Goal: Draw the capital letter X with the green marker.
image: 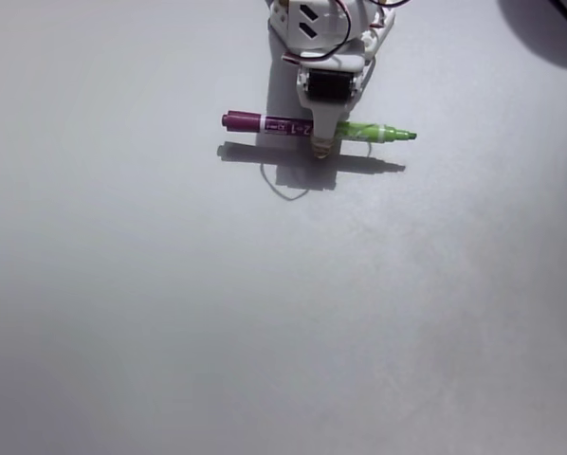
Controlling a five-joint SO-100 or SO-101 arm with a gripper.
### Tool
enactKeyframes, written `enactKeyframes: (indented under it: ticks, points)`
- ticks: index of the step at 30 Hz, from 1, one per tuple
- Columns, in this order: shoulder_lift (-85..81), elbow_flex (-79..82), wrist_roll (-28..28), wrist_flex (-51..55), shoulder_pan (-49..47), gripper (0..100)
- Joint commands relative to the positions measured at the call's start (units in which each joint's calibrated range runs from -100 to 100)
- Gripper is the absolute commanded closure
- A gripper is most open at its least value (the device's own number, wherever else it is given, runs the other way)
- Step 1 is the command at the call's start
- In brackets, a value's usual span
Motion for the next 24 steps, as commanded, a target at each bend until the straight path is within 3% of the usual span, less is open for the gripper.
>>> enactKeyframes:
  ticks: [1,24]
  points:
    - [0.73,0.83,-0.68,7.67,0.29,99]
    - [0.73,0.83,-0.29,8.24,-0.09,99]
